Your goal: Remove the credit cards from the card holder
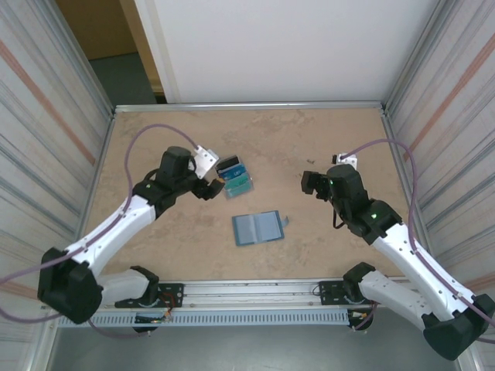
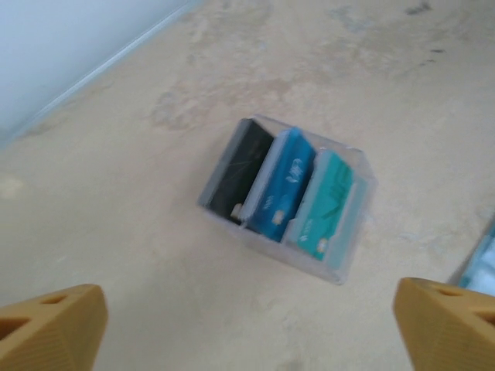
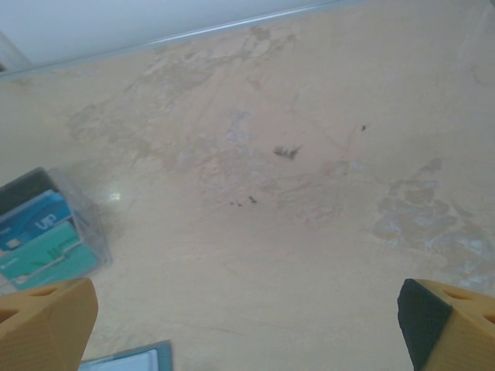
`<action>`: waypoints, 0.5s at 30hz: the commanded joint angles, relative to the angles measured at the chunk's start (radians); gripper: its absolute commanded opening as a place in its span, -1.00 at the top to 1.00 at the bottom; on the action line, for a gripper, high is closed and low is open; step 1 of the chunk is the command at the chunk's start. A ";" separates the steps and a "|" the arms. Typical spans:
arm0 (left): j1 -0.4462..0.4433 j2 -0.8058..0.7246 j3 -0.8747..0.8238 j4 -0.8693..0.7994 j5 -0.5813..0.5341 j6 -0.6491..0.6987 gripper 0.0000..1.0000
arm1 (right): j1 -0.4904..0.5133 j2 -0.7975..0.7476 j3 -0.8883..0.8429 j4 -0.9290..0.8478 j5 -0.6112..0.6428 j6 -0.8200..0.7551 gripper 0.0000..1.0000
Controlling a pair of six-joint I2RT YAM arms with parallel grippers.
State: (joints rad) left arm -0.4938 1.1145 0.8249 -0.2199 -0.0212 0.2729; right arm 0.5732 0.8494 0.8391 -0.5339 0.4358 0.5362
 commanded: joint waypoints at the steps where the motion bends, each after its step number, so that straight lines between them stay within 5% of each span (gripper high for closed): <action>1: -0.003 -0.092 -0.091 0.088 -0.183 -0.085 -0.97 | -0.009 -0.002 -0.014 -0.036 0.091 0.048 -0.98; 9: 0.010 -0.239 -0.268 0.179 -0.413 -0.178 -0.97 | -0.015 0.030 -0.012 -0.049 0.149 0.053 -0.98; 15: 0.084 -0.290 -0.391 0.288 -0.427 -0.222 -0.97 | -0.015 0.057 -0.055 -0.022 0.224 0.086 -0.98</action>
State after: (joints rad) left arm -0.4377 0.8490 0.4725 -0.0231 -0.3954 0.0994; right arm 0.5667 0.8974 0.8085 -0.5602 0.5835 0.5777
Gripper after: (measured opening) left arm 0.986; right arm 0.991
